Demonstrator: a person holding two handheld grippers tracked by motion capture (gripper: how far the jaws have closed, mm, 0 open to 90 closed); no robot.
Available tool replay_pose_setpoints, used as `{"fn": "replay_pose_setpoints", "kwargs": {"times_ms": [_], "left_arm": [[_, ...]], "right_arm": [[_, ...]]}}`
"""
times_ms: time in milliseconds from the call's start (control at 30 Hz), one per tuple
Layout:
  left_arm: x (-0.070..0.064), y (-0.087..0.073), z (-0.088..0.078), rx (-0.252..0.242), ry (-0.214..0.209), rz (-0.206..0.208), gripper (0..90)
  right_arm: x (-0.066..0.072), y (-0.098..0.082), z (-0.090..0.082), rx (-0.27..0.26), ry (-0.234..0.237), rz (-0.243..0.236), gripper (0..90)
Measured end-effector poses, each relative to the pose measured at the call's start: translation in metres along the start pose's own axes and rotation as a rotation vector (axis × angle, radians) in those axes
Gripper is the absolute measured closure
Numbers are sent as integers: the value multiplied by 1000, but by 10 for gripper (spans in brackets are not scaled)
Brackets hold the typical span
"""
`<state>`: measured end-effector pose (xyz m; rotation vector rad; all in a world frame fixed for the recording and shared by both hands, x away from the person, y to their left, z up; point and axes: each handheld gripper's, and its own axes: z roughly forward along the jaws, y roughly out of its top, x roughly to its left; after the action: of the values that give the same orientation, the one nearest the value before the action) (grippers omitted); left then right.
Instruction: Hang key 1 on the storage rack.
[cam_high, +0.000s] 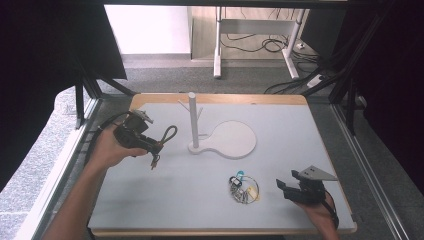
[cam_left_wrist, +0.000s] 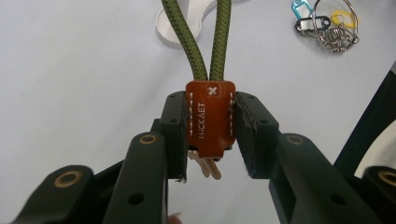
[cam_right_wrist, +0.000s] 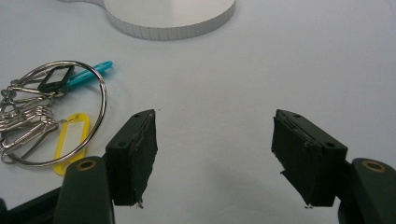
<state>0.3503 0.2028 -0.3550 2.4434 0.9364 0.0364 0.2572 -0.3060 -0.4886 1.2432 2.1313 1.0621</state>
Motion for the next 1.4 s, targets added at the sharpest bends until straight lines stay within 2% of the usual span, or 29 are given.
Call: {"fn": "replay_pose_setpoints", "kwargs": {"times_ms": [467, 1000, 1300, 1400], "left_arm": [[4, 14, -1, -9, -2, 0, 665], [16, 27, -10, -46, 0, -41, 665], [22, 36, -18, -70, 28, -54, 665], [27, 38, -18, -74, 25, -57, 665]], "right_arm": [[-1, 0, 0, 5, -6, 1, 315], [-1, -1, 1, 10, -7, 6, 314], [-1, -1, 2, 12, -9, 7, 315], [-1, -1, 2, 12, -8, 7, 314]]}}
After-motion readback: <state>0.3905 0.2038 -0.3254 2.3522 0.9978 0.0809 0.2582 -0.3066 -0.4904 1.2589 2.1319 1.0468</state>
